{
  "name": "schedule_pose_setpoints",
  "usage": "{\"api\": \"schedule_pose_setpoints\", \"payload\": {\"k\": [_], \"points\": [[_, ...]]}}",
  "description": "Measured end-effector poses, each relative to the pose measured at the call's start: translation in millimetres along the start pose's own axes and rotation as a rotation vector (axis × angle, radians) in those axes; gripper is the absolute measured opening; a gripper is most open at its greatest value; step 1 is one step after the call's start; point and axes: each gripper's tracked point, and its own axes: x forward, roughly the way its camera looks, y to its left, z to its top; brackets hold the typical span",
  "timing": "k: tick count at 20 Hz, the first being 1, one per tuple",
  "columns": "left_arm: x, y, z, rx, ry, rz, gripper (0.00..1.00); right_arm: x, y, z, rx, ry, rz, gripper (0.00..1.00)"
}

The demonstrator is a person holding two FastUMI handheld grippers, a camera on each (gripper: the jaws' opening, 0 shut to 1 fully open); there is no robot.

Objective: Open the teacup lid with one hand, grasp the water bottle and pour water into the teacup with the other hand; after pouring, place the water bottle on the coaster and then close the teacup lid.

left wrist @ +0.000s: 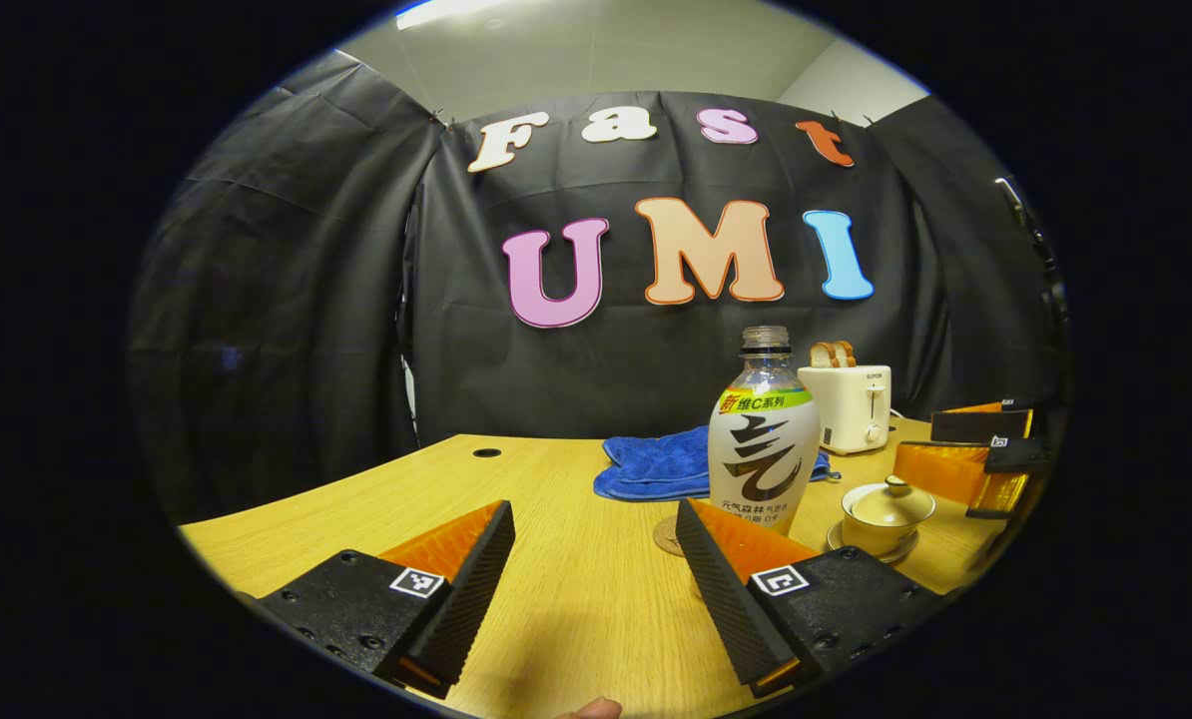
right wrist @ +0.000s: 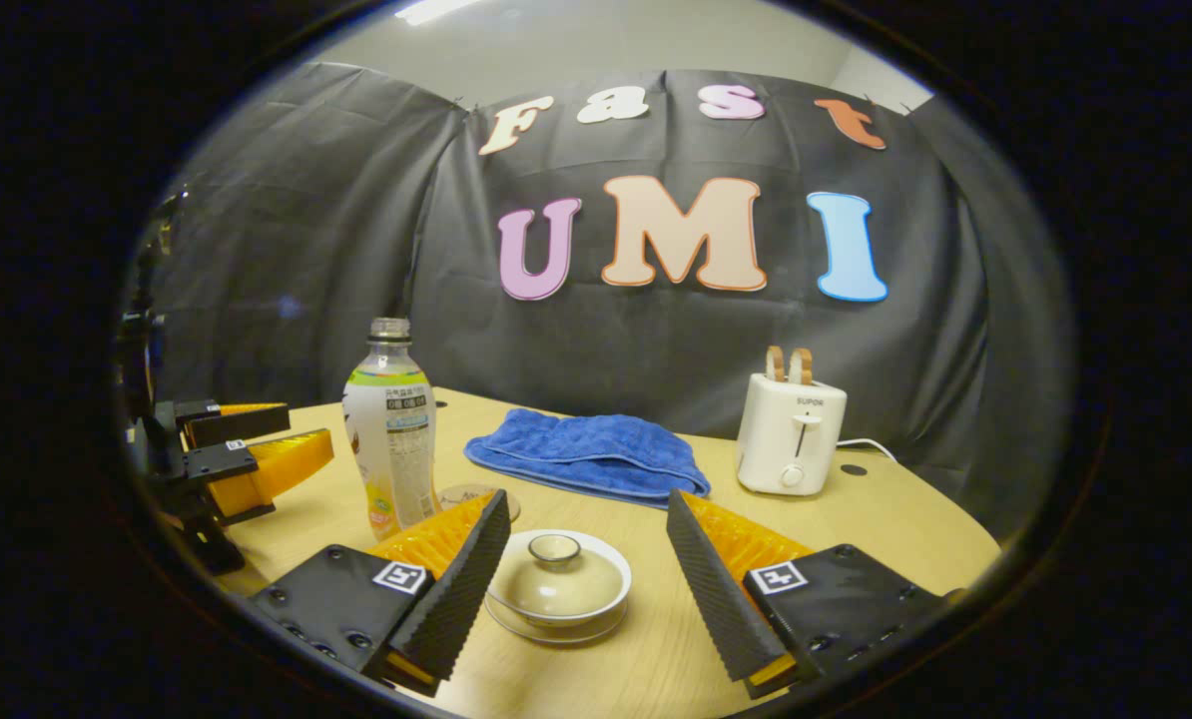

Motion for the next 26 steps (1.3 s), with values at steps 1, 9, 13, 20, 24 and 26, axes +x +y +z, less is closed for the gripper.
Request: {"api": "schedule_pose_setpoints", "payload": {"k": [1,9,13,20,24,26], "points": [[0,0,0,0.0,0.0,0.0,0.95,2,3,-2,-0.015,0.007,0.005,0.96],[0,0,0,-0.001,0.0,-0.004,0.95,15,11,-18,-0.008,0.081,0.012,0.8],[0,-1,1,-0.001,0.0,-0.009,0.95,18,12,-31,0.018,0.138,0.021,0.67],[1,-2,0,-0.002,0.001,-0.012,0.95,19,16,-31,0.04,0.138,0.037,0.43],[0,-2,1,-0.001,0.001,-0.012,0.95,18,15,-30,0.059,0.134,0.03,0.32],[0,-2,0,-0.002,0.002,-0.011,0.95,18,16,-27,0.08,0.123,0.027,0.33]]}}
